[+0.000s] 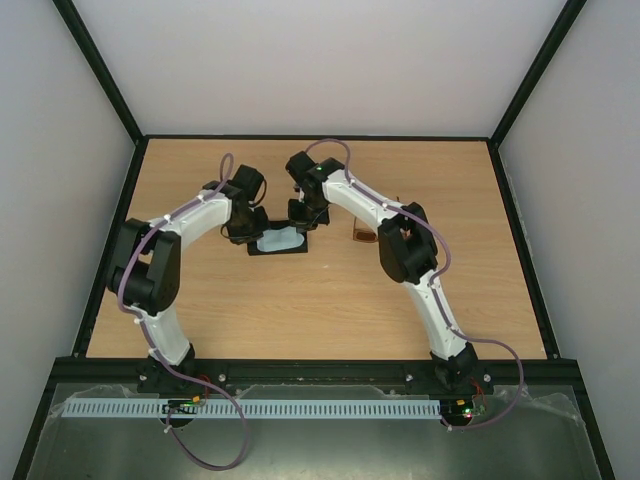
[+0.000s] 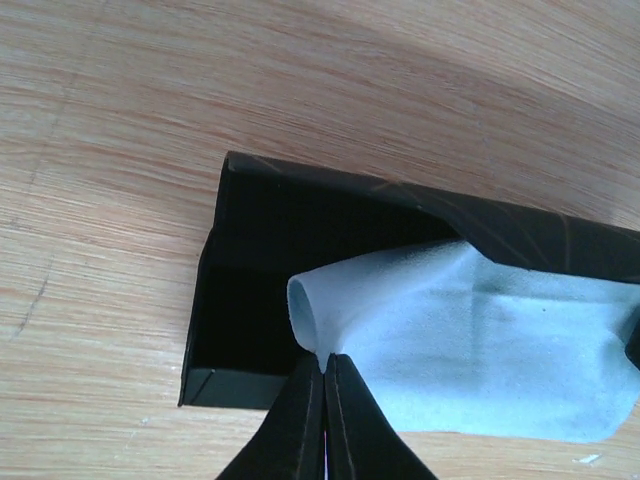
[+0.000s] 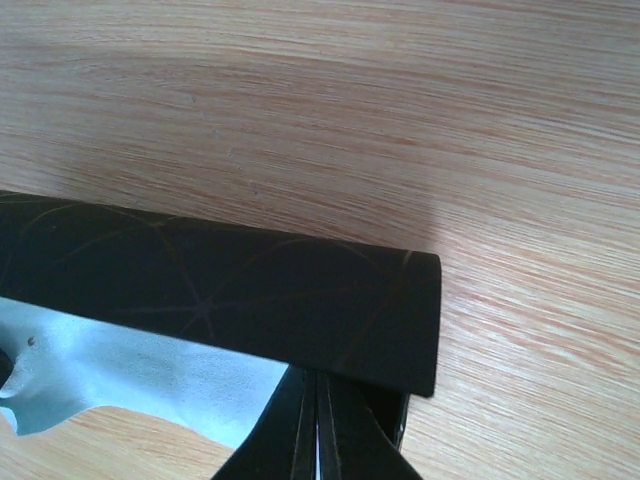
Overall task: Organize the sunglasses
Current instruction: Place the glasses cleaning cloth in the sunglasses case.
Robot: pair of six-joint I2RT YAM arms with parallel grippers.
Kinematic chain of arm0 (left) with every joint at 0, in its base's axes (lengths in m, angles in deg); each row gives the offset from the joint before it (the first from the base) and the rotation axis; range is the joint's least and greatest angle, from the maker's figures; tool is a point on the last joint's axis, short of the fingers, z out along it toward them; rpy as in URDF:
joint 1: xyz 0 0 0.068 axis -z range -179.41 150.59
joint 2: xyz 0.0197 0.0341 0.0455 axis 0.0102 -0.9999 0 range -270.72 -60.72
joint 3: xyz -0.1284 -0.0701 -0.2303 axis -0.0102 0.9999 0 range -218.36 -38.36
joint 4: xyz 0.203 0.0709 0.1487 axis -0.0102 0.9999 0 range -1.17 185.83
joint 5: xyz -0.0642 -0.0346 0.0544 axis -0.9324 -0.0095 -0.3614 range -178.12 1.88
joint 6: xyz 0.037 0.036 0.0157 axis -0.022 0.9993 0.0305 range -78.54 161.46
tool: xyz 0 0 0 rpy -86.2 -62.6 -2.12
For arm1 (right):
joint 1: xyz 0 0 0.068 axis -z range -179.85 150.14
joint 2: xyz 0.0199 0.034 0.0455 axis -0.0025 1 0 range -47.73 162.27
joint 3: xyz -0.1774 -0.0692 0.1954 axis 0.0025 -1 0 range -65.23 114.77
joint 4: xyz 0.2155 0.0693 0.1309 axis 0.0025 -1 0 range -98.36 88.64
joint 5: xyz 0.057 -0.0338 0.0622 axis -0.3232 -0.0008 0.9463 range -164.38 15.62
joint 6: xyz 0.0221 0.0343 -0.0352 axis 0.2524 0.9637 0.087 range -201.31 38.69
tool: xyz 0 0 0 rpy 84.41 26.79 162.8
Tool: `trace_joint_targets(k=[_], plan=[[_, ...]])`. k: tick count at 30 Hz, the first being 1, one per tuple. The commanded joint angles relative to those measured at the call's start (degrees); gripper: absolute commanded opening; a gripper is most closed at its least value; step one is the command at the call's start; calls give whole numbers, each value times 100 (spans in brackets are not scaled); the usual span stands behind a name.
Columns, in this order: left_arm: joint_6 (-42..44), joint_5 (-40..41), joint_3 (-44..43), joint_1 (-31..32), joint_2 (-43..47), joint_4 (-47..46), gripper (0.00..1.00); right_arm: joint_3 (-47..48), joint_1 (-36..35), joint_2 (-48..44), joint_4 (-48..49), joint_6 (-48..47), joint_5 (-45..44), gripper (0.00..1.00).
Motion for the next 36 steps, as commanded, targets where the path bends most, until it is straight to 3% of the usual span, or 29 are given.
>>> trace_joint_targets(k=[1, 36], plan=[[145, 109, -232, -45, -228, -34, 2, 272, 33, 221, -441, -107, 58, 1], [340, 216, -221, -155, -675, -236, 2, 541, 108, 611, -475, -203, 155, 1]])
